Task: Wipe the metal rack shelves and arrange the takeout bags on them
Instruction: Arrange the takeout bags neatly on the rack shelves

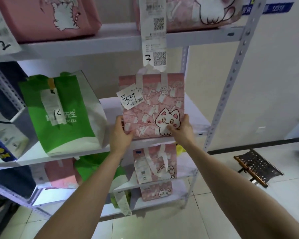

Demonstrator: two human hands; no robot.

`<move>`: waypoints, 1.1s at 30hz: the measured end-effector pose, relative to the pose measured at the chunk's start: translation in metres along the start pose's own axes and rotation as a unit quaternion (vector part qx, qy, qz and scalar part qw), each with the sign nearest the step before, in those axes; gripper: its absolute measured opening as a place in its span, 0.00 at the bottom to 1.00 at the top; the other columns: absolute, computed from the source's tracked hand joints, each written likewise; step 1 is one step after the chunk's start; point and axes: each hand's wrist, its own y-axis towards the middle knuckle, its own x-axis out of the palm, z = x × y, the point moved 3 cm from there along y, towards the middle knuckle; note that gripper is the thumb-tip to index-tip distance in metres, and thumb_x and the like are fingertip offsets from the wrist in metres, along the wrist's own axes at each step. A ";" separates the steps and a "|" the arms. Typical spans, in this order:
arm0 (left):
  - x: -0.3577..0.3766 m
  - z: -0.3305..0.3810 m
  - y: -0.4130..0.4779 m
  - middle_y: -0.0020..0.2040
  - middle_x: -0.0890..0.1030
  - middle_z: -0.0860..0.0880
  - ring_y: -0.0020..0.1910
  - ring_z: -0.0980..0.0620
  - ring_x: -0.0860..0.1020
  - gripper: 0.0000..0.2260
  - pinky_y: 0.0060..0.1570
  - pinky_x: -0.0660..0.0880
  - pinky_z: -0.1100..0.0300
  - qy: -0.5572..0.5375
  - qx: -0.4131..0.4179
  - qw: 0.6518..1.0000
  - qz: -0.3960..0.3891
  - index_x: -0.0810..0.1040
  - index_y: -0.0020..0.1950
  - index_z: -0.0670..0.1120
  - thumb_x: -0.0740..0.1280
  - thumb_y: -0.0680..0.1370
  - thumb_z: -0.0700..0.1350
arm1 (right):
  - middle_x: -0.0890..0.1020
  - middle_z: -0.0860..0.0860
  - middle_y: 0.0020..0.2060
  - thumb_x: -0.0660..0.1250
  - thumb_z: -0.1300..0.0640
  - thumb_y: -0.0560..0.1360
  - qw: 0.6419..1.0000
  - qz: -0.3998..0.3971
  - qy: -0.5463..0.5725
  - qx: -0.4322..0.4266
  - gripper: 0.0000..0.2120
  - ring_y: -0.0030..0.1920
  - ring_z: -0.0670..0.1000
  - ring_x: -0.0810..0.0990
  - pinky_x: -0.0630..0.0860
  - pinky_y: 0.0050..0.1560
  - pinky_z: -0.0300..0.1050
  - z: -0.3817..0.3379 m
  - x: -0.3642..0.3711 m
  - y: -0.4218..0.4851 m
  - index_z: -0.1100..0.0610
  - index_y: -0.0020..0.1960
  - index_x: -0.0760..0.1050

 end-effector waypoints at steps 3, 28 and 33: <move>0.011 -0.014 -0.009 0.59 0.81 0.57 0.53 0.55 0.81 0.26 0.53 0.79 0.54 0.009 -0.029 0.999 0.017 0.70 0.70 0.52 0.80 0.77 0.44 | 0.81 0.40 0.50 0.75 0.48 0.76 1.000 -0.022 -0.003 0.002 0.19 0.47 0.36 0.80 0.74 0.40 0.37 0.024 0.003 0.003 0.47 0.59 0.68; 0.017 -0.013 -0.034 0.68 0.82 0.51 0.66 0.49 0.81 0.31 0.65 0.80 0.46 -0.001 -0.086 0.995 0.055 0.73 0.71 0.53 0.84 0.73 0.50 | 0.79 0.45 0.64 0.79 0.45 0.72 0.998 -0.038 -0.034 -0.038 0.32 0.61 0.47 0.81 0.82 0.59 0.48 0.028 -0.021 -0.007 0.49 0.71 0.69; 0.006 -0.024 -0.054 0.69 0.81 0.53 0.64 0.53 0.79 0.27 0.64 0.78 0.53 0.064 -0.066 0.993 0.076 0.73 0.73 0.53 0.80 0.78 0.48 | 0.74 0.44 0.69 0.72 0.44 0.79 0.995 0.028 -0.076 -0.061 0.28 0.59 0.30 0.72 0.72 0.60 0.41 0.042 -0.030 -0.049 0.49 0.75 0.68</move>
